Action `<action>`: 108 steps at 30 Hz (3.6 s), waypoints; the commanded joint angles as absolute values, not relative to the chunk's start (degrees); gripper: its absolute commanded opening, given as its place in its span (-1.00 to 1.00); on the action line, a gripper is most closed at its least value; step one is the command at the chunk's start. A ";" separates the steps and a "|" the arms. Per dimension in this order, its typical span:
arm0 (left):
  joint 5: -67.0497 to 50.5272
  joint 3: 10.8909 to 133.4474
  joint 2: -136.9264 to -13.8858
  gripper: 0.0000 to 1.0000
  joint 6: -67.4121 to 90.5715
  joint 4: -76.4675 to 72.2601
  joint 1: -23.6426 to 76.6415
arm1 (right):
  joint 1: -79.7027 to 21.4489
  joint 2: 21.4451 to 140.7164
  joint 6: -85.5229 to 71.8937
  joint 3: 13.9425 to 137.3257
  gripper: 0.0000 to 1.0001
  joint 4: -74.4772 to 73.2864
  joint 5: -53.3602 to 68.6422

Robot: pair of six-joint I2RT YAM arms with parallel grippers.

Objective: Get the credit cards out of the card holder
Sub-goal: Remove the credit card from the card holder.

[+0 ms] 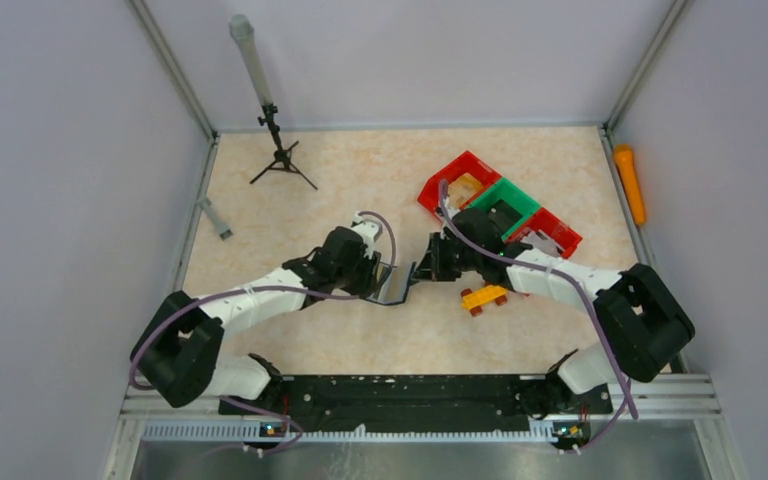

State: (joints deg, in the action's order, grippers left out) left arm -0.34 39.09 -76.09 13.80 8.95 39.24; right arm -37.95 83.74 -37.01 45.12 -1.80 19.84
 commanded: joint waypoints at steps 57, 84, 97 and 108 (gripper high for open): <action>-12.13 37.68 -78.40 -0.11 19.80 7.32 26.96 | -38.85 86.65 -35.84 43.42 -0.65 1.04 12.15; -10.98 38.70 -81.71 0.27 22.59 9.79 23.31 | -43.07 88.86 -44.74 42.99 -0.71 -1.79 8.56; -19.00 35.42 -75.38 0.53 21.42 5.07 21.20 | -42.93 83.58 -40.75 47.27 -1.00 -6.06 7.91; -13.32 30.20 -65.76 0.60 12.04 -3.96 30.30 | -41.33 87.89 -40.01 50.91 -1.00 -5.33 12.50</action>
